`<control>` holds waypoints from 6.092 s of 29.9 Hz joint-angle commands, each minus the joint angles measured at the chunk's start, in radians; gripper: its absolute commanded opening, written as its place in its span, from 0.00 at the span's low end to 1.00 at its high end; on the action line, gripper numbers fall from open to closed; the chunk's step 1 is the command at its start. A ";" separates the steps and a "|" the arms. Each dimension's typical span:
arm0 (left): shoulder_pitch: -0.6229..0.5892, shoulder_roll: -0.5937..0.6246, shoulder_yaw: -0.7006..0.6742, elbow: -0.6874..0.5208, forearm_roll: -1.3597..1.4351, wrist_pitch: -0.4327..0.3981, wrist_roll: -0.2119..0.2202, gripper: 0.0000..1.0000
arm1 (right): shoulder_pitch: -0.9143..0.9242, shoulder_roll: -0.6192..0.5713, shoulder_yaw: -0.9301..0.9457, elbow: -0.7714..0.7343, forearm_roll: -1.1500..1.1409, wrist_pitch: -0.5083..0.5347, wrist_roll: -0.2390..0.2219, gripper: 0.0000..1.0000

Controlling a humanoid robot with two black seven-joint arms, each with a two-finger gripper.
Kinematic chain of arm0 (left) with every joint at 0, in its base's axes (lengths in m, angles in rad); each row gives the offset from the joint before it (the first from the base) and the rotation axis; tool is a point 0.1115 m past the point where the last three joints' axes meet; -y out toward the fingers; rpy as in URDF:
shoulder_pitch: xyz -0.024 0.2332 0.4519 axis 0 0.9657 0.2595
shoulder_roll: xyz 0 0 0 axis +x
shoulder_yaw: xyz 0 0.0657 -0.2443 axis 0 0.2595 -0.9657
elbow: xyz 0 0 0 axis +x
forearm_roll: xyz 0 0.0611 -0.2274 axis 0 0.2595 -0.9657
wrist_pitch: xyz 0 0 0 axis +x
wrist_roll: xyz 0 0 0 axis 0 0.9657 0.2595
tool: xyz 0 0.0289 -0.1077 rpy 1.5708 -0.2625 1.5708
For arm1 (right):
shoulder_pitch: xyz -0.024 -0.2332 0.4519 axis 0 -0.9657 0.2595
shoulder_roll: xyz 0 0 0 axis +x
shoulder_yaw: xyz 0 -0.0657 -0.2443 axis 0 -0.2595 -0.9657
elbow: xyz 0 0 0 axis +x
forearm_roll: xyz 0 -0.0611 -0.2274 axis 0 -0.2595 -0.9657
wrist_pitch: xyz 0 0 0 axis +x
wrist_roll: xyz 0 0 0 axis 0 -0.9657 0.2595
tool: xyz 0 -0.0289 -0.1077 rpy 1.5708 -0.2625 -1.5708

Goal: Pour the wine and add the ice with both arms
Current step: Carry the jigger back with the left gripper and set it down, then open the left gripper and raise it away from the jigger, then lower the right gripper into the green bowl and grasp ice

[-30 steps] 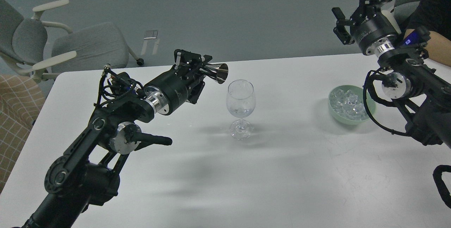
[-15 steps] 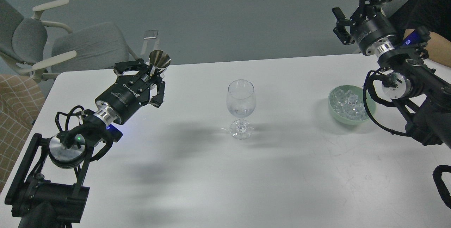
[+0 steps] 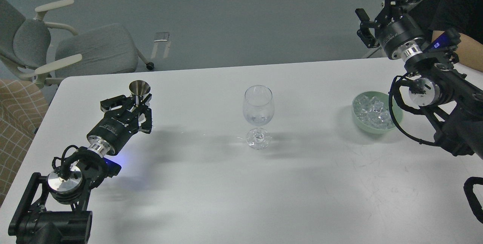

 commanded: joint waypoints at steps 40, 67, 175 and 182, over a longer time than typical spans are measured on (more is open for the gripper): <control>0.000 0.004 0.015 0.134 0.018 -0.069 -0.017 0.67 | -0.008 0.000 -0.025 0.000 0.000 -0.002 0.002 1.00; 0.120 0.109 0.006 0.131 0.014 -0.222 0.063 0.98 | -0.018 -0.038 -0.025 0.014 0.005 -0.005 0.002 1.00; -0.413 0.236 0.114 0.139 0.580 -0.218 -0.419 0.98 | -0.318 -0.237 -0.213 0.104 -1.388 -0.304 -0.069 0.21; -0.413 0.238 0.114 0.139 0.580 -0.218 -0.419 0.98 | -0.314 -0.240 -0.218 0.112 -1.387 -0.306 -0.070 0.00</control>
